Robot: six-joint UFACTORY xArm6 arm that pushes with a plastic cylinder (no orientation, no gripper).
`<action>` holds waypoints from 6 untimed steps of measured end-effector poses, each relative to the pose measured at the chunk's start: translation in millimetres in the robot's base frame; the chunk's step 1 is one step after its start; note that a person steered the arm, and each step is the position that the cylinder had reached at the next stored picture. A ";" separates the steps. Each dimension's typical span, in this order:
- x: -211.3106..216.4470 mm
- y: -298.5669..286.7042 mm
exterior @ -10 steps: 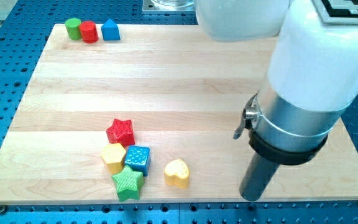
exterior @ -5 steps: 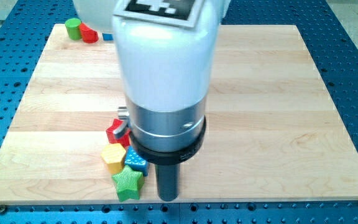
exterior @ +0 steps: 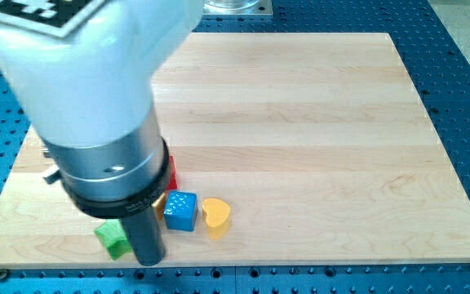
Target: Move green star to the left center of the board
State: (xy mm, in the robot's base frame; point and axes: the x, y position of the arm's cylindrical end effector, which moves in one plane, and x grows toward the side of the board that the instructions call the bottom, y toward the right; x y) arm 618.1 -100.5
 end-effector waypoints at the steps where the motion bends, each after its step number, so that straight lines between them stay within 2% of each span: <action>1: -0.4 -48.6; 2: -17.3 -90.3; 3: -78.9 -101.4; 4: -87.5 -92.1; 5: -73.9 -96.8; 6: -136.7 -109.9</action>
